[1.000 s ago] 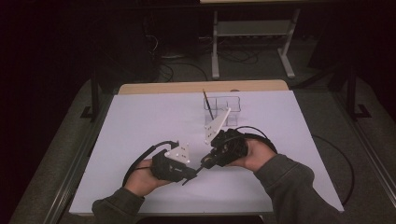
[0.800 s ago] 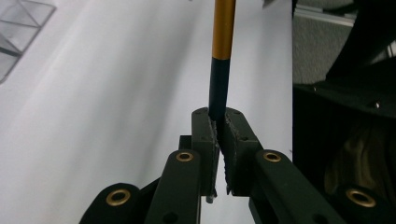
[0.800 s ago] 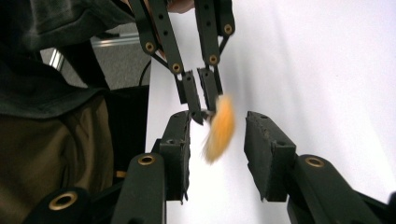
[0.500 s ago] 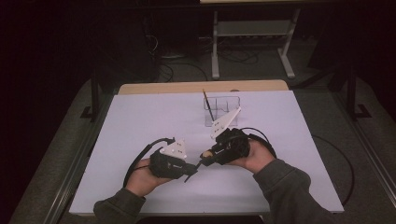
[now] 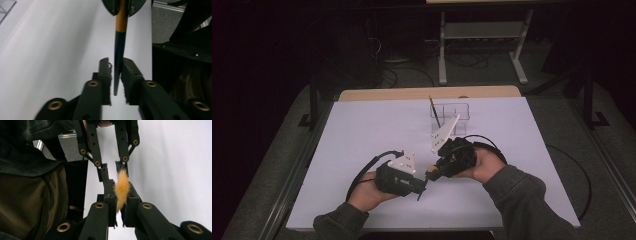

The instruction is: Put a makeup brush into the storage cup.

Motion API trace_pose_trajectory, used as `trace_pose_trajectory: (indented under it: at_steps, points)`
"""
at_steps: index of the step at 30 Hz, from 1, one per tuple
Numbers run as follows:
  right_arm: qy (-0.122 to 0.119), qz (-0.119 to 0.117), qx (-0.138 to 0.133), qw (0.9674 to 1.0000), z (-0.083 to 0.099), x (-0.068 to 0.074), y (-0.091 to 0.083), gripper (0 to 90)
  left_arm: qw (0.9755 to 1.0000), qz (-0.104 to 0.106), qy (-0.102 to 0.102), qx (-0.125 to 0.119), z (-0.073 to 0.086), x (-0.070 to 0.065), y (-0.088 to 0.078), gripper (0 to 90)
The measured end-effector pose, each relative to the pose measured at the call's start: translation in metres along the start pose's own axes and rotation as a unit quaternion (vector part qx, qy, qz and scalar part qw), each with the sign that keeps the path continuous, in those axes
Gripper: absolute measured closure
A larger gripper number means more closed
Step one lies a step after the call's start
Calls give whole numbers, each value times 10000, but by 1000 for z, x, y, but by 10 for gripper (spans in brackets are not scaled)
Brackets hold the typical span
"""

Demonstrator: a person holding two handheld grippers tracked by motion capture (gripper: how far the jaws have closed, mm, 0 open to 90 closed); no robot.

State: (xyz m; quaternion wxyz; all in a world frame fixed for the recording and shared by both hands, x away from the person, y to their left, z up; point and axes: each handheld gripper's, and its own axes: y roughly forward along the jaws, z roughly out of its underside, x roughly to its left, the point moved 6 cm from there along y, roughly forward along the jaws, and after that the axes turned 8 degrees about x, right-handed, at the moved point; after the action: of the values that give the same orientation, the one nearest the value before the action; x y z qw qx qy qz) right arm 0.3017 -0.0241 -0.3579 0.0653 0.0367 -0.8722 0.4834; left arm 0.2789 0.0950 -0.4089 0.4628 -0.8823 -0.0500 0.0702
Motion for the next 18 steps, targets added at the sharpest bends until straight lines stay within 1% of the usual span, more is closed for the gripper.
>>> trace_pose_trajectory:
  at_steps: [1,2,4,5,6,7,8,9,10,12,13,14,15,17,18]
  points:
    - [0,0,0,10000,0,0,0,834,10000,19,10,-14,0,-1,0,803]
    - [-30,17,2,10000,-1,0,0,835,10000,17,27,-19,-1,-1,0,823]
    - [-51,60,-79,9999,-2,1,0,834,9999,2,-44,-91,-1,1,-1,833]
    - [-8,81,-151,9999,-3,2,0,826,9998,-25,-111,-143,0,2,-2,835]
    - [-8,81,-151,9999,-3,2,0,826,9998,-25,-111,-143,0,2,-2,837]
    - [66,143,-292,9995,-4,2,0,817,9996,-25,-173,-232,0,3,-3,837]
    - [188,137,-417,9989,-4,2,0,768,9992,-16,-222,-318,0,4,-4,837]
    - [215,117,-530,9983,-3,1,0,731,9988,14,-299,-392,0,4,-5,838]
    - [223,211,-626,9976,-2,0,2,693,9987,-16,-310,-415,1,6,-6,838]
    - [238,274,-797,9962,0,-3,6,689,9980,-22,-399,-497,2,8,-8,838]
    - [286,380,-931,9945,2,-4,8,689,9977,-38,-442,-514,3,8,-9,838]
    - [286,380,-931,9945,2,-4,8,689,9975,-65,-451,-540,3,9,-9,838]
    - [361,427,-1033,9931,3,-5,10,698,9967,-86,-528,-612,4,10,-10,838]
    - [394,430,-1057,9927,3,-5,10,701,9967,-70,-519,-616,4,11,-11,838]
    - [433,452,-1103,9919,2,-5,10,704,9960,-79,-573,-676,4,12,-11,838]
